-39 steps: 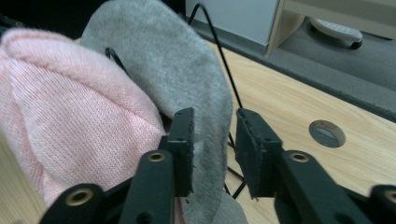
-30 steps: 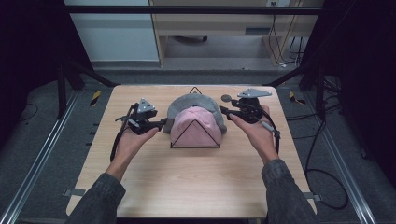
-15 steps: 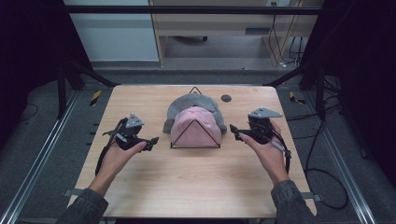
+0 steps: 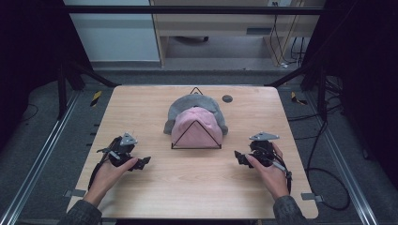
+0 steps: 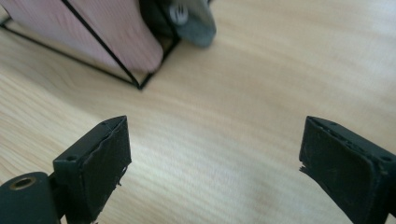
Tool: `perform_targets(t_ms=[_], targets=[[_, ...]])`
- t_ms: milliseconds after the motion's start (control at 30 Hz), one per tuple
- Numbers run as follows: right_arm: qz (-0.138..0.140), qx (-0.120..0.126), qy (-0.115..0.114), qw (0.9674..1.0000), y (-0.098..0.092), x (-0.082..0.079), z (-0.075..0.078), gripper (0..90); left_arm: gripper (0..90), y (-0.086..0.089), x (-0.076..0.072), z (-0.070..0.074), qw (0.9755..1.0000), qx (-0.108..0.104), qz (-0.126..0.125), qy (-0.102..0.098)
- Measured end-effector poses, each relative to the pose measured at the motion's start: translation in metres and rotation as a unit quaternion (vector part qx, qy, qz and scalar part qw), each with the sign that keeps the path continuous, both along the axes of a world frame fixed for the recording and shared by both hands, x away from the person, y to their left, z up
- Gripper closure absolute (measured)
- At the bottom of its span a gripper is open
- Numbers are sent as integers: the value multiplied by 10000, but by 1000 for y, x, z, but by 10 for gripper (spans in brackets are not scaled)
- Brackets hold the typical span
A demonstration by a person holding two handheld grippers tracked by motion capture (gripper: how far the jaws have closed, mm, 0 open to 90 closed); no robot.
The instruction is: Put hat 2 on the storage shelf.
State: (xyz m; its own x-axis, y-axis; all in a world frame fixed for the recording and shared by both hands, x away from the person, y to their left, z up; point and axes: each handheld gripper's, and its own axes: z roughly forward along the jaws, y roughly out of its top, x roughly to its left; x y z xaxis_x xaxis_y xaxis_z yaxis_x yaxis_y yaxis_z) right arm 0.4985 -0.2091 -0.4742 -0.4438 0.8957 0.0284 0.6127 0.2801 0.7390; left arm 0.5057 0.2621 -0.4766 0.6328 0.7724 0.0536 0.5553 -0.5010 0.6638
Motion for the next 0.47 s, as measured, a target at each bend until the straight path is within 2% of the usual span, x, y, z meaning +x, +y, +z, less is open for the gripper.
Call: perform_targets(t_ms=[133, 267, 367, 467], targets=[[-39, -55, 244, 9997, -1, 1, -15, 93, 60, 0, 0, -5, 10000, 56, -20, 80], [-52, -174, 418, 9990, 1, 2, -27, 93, 60, 4, 1, -12, 9997, 46, 90, 233], [-48, -333, 332, 9989, 4, -1, -31, 79, 61, 6, 1, -16, 9993, 90, 113, 334], [-45, -293, 231, 9993, 5, -3, -33, 58, 62, 7, 1, -18, 9992, 66, 102, 387]])
